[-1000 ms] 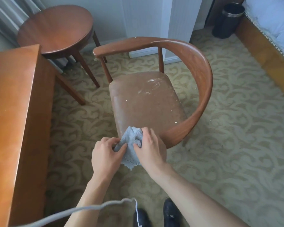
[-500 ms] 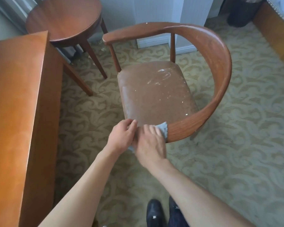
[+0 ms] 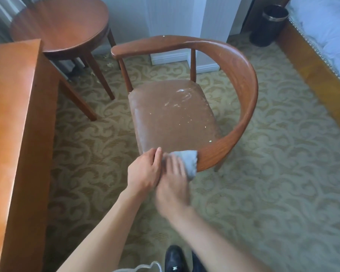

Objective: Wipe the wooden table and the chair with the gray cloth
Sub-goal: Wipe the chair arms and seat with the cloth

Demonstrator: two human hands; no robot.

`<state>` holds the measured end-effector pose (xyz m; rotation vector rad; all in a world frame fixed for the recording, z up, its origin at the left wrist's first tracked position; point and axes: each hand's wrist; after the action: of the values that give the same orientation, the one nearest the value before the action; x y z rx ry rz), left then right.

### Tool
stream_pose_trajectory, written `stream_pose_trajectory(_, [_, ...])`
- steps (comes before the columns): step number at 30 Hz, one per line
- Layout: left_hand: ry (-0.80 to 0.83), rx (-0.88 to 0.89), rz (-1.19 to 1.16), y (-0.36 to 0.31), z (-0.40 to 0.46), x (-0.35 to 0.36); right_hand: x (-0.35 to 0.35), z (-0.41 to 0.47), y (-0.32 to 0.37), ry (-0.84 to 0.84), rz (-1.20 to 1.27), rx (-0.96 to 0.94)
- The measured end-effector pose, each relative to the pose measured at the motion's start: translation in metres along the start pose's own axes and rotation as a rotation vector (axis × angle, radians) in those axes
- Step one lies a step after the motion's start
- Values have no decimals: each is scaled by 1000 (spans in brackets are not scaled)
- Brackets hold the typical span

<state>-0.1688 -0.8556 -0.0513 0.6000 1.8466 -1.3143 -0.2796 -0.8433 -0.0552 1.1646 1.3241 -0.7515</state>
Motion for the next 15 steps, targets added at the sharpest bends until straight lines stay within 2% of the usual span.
stream_pose_trajectory(3, [7, 15, -38, 12, -2, -2, 3, -7, 13, -42, 94, 11])
stream_pose_trajectory(7, [46, 225, 231, 11, -6, 3, -10, 15, -52, -45, 110, -9])
stream_pose_trajectory(12, [46, 196, 303, 14, -1, 9, -44, 83, -169, -74, -20, 153])
stream_pose_trajectory(15, [15, 175, 344, 9, -2, 10, -57, 102, -176, -69, -70, 236])
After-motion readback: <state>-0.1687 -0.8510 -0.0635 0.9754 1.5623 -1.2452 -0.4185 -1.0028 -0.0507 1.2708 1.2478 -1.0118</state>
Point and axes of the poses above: each hand's wrist, its own z-axis towards the middle knuckle, its own x-axis out of the palm, y = z × x, and after that the axes turned 9 degrees about x, right-handed
